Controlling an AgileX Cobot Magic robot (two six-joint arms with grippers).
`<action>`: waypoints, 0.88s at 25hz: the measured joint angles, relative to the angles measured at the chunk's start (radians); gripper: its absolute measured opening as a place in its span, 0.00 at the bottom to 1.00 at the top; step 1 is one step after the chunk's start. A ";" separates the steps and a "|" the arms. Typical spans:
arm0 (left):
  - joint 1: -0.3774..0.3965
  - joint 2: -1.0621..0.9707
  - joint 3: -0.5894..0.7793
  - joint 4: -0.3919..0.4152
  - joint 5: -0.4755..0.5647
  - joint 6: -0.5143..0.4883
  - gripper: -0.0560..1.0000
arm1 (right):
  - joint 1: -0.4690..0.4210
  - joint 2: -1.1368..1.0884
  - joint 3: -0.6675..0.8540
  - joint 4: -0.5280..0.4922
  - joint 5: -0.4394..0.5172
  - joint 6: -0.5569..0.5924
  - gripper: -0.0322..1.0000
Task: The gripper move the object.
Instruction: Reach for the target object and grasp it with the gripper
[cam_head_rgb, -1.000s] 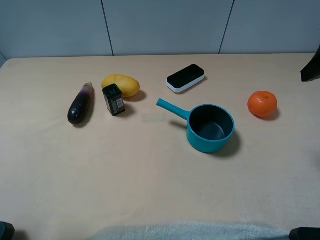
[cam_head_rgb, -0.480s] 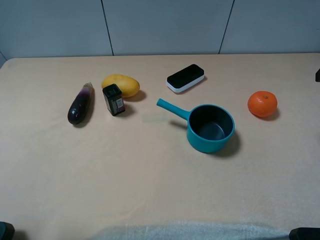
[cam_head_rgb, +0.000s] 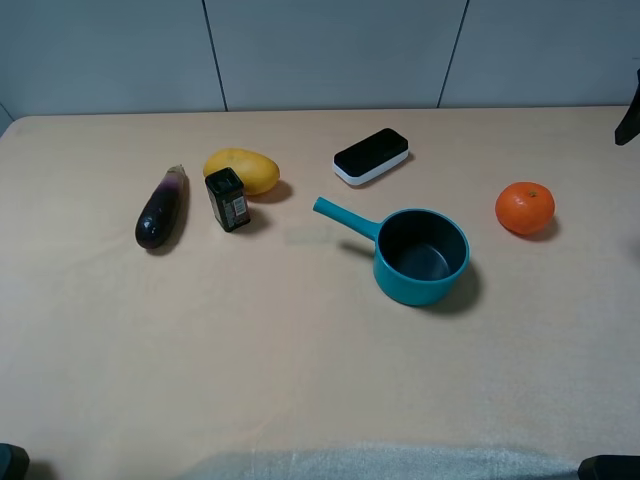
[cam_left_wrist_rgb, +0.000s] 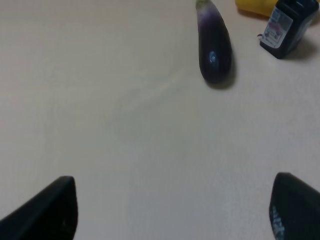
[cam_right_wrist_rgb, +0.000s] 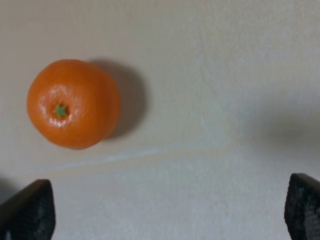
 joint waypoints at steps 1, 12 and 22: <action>0.000 0.000 0.000 0.000 0.000 0.000 0.79 | 0.000 0.019 -0.014 0.000 0.004 0.000 0.70; 0.000 0.000 0.000 0.000 0.000 0.000 0.79 | 0.035 0.167 -0.054 0.037 -0.031 -0.011 0.70; 0.000 0.000 0.000 0.000 0.000 0.000 0.79 | 0.182 0.185 -0.054 0.045 -0.075 -0.012 0.70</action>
